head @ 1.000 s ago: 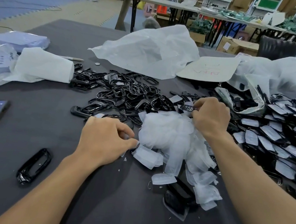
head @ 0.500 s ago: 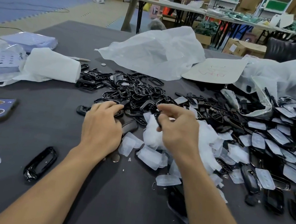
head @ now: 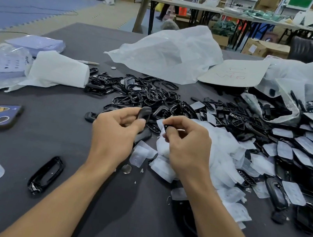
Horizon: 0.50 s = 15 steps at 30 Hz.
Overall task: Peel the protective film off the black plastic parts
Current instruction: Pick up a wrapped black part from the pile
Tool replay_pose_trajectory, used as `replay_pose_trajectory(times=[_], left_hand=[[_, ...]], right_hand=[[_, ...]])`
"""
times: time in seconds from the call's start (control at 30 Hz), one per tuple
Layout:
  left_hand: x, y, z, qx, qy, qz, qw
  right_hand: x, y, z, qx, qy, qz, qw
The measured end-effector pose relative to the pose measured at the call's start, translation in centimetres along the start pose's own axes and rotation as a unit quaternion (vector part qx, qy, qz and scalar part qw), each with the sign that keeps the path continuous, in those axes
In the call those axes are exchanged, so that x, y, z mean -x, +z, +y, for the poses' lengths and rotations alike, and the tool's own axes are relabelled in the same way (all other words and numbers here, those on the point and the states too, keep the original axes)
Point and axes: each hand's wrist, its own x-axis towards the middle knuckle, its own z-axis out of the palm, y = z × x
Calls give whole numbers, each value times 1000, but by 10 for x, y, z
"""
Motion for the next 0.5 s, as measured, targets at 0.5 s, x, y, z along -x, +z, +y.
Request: replay_pose_trajectory(times=[0.5], left_hand=[[-3,-2,2,196,-136,-42,970]], right_hand=[[3,1,0,-144,47,3,988]])
